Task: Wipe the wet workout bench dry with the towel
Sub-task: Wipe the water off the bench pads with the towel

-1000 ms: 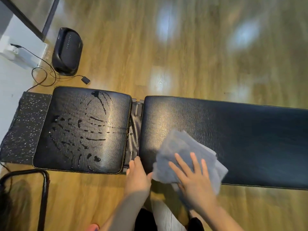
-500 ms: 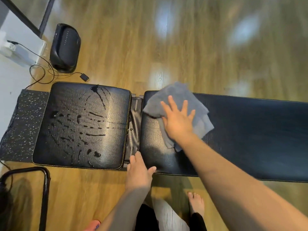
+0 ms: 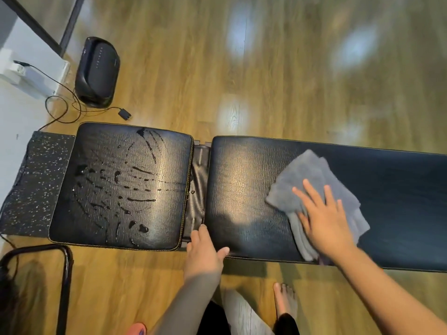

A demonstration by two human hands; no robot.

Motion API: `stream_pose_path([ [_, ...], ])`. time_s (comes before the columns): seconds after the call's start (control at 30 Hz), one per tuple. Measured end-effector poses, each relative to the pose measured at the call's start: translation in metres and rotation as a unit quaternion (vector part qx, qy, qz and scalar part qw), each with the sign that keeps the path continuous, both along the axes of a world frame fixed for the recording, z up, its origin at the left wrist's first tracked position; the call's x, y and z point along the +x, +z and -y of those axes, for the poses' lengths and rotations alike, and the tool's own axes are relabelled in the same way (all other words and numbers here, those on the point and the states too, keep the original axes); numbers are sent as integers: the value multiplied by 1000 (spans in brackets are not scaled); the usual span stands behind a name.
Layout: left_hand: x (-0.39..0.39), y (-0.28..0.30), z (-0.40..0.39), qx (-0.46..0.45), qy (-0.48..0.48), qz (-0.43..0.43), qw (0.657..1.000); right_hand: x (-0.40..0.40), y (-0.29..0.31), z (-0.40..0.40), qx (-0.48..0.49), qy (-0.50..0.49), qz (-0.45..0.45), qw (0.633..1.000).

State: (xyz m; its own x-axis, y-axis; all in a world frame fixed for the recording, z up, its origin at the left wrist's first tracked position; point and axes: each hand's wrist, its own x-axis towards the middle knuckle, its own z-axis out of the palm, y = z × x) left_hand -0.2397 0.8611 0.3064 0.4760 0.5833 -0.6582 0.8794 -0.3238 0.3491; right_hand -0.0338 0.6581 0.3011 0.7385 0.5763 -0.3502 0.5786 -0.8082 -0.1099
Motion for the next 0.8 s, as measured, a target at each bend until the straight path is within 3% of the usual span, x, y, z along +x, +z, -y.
stream_pose_path([
  [0.1,0,0,2,7,-5,-2,1000,37,-3,-53,13,-110,-17,994],
  [0.2,0,0,3,8,0,-1,1000,43,-3,-110,21,-142,-38,989],
  [0.37,0,0,2,7,-3,0,1000,-18,0,-148,14,44,-33,998],
  [0.57,-2,-1,0,3,-19,13,1000,-97,-9,-40,1,197,-4,980],
  [0.7,-2,-2,0,4,0,16,1000,-63,-7,35,-31,147,-20,988],
  [0.8,-3,-4,0,8,3,18,1000,-15,-4,36,-22,60,-13,998],
])
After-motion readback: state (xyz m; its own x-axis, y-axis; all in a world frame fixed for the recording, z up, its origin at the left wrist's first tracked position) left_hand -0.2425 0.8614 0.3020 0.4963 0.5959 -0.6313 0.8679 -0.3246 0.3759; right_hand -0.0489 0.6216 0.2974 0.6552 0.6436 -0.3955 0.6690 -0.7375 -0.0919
